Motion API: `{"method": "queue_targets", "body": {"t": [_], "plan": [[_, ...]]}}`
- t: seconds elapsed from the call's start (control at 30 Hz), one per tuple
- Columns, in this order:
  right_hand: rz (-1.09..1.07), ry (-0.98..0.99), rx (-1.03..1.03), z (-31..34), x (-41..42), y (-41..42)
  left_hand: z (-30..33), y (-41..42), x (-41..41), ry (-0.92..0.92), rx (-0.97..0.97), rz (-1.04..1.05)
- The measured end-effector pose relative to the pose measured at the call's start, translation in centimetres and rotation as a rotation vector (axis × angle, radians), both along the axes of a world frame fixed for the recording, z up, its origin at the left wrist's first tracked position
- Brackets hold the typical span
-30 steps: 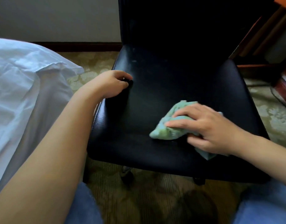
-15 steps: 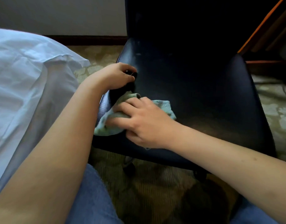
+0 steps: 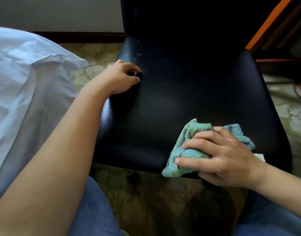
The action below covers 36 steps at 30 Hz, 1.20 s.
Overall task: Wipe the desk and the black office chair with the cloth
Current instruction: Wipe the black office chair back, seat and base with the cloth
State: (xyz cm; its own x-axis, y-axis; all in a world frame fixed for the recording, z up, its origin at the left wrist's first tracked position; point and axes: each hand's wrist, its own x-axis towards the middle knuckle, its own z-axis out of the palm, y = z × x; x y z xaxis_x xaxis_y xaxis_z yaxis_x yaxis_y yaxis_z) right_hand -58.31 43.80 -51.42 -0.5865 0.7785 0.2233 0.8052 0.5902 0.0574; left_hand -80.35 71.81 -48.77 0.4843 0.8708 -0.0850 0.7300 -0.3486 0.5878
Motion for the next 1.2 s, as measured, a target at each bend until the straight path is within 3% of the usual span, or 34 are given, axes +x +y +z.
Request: {"method": "queue_targets", "body": {"t": [0.4,0.63,0.77,0.93,1.07,1.2], "plan": [[-0.056,0.067,-0.091,0.9,-1.9,1.2,0.1,1.5,0.8,0.166,0.011,-0.059],[-0.029,-0.011,-0.095,1.5,-13.1,11.2,0.3,3.7,0.0,0.043,-0.113,-0.137],[-0.047,-0.024,-0.114,1.5,-14.4,13.7,0.3,5.3,-0.3,0.053,-0.168,-0.222],[-0.101,-0.018,-0.174,1.9,-9.8,8.9,-0.7,6.2,0.0,0.105,-0.005,-0.276],[-0.246,-0.070,-0.264,2.8,-2.5,0.8,-2.4,5.4,-0.2,-0.053,0.150,-0.241],[-0.327,-0.066,-0.333,3.2,-1.2,-1.7,-2.6,4.9,0.2,0.031,0.175,-0.258]]}}
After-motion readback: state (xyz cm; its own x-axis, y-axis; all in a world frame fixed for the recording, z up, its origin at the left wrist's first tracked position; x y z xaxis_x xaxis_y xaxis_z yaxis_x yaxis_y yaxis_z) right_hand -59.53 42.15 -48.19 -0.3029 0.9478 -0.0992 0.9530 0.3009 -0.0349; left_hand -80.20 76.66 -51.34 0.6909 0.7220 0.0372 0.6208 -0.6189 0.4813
